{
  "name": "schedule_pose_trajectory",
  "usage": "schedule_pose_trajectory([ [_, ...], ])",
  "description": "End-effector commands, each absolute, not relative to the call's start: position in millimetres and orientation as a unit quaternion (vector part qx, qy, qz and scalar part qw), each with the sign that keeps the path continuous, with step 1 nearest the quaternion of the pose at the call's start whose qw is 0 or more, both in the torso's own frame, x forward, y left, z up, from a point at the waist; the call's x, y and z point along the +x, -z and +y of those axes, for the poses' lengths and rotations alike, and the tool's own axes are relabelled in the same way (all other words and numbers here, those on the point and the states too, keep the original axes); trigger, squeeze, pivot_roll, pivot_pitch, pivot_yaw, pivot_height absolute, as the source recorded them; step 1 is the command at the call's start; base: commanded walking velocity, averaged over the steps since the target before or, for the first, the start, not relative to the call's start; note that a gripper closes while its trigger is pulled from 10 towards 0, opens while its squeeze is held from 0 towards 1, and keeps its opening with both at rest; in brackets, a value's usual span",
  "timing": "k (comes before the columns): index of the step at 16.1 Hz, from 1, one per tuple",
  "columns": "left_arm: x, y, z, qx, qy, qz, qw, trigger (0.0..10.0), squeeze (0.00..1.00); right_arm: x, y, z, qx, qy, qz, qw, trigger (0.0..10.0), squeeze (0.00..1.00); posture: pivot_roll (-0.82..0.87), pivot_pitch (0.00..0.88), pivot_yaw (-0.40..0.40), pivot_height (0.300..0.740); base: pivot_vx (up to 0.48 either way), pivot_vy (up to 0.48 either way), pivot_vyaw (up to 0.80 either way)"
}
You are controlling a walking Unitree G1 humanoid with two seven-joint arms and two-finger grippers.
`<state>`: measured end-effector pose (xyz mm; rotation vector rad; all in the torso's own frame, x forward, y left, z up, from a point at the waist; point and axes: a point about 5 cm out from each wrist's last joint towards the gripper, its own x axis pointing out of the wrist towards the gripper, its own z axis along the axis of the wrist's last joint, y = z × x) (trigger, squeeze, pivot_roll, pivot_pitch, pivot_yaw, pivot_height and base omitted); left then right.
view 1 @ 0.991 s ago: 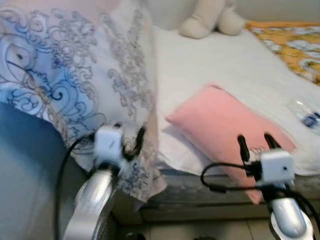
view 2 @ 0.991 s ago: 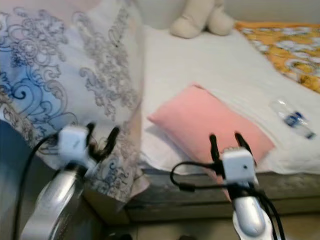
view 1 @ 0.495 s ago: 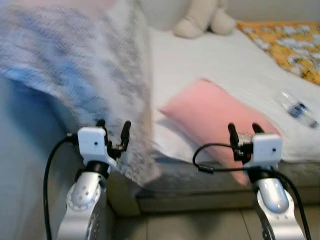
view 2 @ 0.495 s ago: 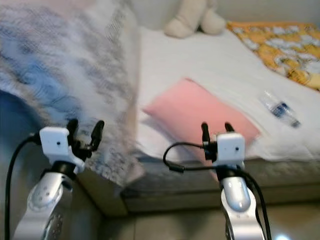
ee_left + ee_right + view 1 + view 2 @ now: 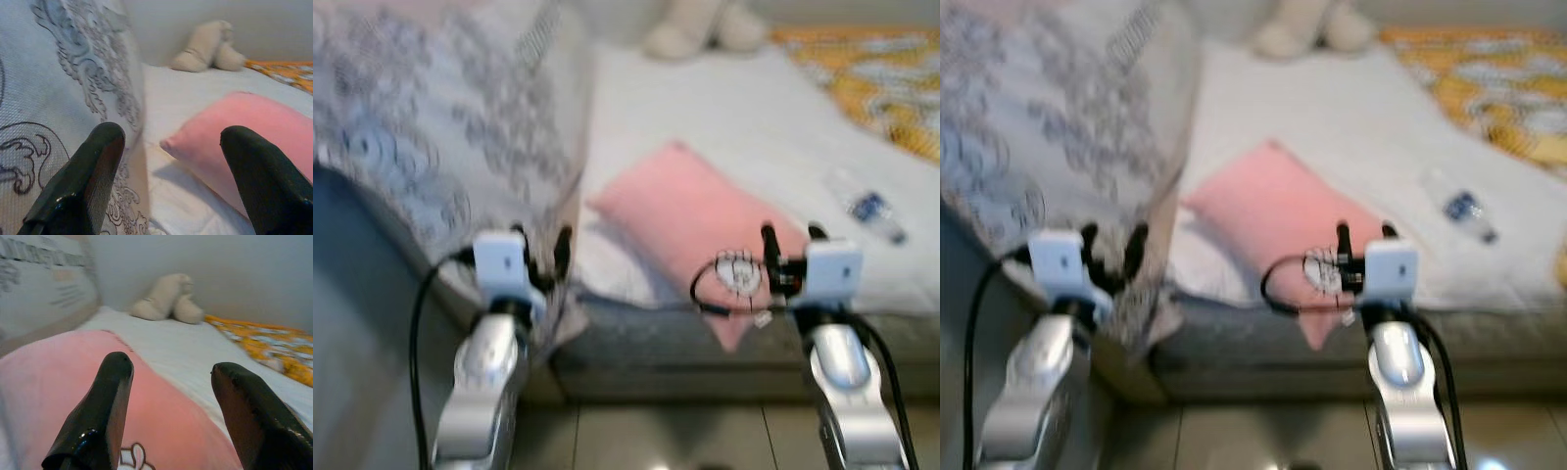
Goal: Clean up the room
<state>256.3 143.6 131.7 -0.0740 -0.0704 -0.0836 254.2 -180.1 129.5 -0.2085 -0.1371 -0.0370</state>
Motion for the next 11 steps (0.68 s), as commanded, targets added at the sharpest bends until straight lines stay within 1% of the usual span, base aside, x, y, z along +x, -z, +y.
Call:
schedule_pose_trajectory([
  [1, 256, -127, 140, -0.040, 0.045, -0.026, 0.998, 10.0, 0.00, 257, -128, -181, -0.109, 0.020, -0.065, 0.992, 10.0, 0.00, -0.12, 0.000, 0.084, 0.740, 0.000, -0.465, 0.67],
  [5, 255, -124, 144, -0.035, 0.043, -0.024, 0.998, 10.0, 0.00, 262, -123, -178, -0.100, 0.004, -0.053, 0.994, 10.0, 0.00, -0.12, 0.000, 0.084, 0.740, 0.000, -0.476, 0.65],
  [9, 262, -124, 144, -0.035, 0.035, -0.022, 0.999, 10.0, 0.00, 272, -120, -172, -0.080, -0.021, -0.043, 0.996, 10.0, 0.00, -0.13, 0.000, 0.086, 0.740, 0.000, -0.480, 0.58],
  [11, 258, -123, 146, -0.033, 0.040, -0.022, 0.998, 10.0, 0.00, 274, -118, -170, -0.074, -0.021, -0.040, 0.996, 10.0, 0.00, -0.12, 0.000, 0.090, 0.740, 0.000, -0.480, 0.56],
])
